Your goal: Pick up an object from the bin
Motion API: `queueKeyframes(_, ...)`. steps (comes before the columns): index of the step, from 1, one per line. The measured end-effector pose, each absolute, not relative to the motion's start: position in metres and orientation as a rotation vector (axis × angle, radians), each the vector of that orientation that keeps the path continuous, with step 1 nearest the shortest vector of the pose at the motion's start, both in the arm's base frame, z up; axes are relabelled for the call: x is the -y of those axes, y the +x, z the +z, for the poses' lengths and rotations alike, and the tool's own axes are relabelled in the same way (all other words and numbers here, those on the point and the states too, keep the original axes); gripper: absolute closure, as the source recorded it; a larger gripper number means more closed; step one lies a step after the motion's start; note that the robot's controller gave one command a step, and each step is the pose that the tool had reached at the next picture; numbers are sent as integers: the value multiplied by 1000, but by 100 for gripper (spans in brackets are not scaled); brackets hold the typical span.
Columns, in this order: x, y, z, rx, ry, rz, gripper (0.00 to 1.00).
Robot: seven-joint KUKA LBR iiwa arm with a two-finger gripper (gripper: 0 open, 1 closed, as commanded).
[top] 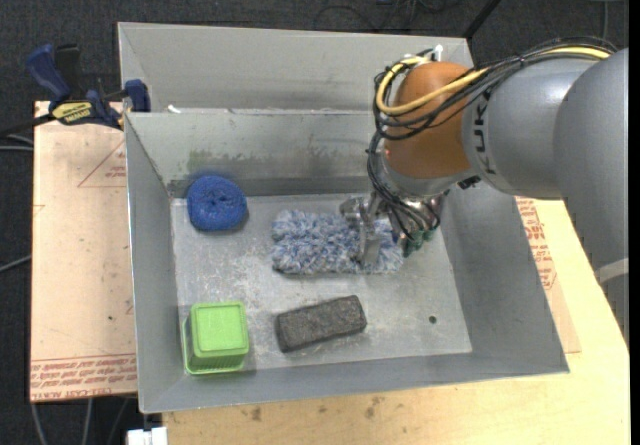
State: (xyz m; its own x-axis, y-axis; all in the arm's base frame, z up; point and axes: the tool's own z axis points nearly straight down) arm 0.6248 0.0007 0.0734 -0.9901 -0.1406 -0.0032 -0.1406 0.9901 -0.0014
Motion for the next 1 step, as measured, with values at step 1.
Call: queueKeyframes(1, 7, 635, 231, -3119, -291, -1, 100)
